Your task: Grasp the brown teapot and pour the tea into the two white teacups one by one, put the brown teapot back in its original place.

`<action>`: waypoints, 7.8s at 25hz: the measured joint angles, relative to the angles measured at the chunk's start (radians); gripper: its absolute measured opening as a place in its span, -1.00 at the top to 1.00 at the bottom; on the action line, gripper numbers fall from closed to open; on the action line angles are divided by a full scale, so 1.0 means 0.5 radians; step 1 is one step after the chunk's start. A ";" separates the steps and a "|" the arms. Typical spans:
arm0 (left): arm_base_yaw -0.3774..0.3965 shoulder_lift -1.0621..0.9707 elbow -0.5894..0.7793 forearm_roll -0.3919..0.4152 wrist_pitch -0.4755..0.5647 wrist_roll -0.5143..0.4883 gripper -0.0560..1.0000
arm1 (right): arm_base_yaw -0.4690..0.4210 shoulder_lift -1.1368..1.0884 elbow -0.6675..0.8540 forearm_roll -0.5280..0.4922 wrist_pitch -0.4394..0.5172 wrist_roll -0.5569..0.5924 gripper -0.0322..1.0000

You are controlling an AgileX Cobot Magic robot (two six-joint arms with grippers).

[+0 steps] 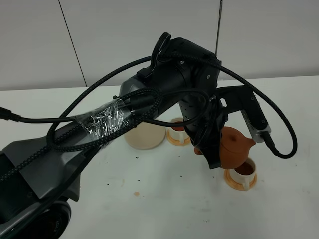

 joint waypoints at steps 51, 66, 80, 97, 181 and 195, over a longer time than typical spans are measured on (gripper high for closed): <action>0.047 0.000 0.000 0.051 -0.089 0.033 0.56 | 0.000 0.000 0.000 0.000 0.000 0.000 0.48; 0.301 0.000 0.000 0.018 -0.008 0.131 0.56 | 0.000 0.000 0.000 0.000 0.000 0.000 0.48; 0.578 0.000 0.000 0.014 -0.036 0.167 0.56 | 0.000 0.000 0.000 0.000 0.000 0.000 0.48; 0.753 0.069 0.000 0.006 -0.112 0.151 0.56 | 0.000 0.000 0.000 0.000 0.000 0.000 0.48; 0.950 0.288 -0.013 -0.216 -0.004 0.045 0.56 | 0.000 0.000 0.000 0.000 0.000 0.000 0.48; 0.950 0.288 -0.013 -0.214 -0.004 0.008 0.06 | 0.000 0.000 0.000 0.000 0.000 0.000 0.48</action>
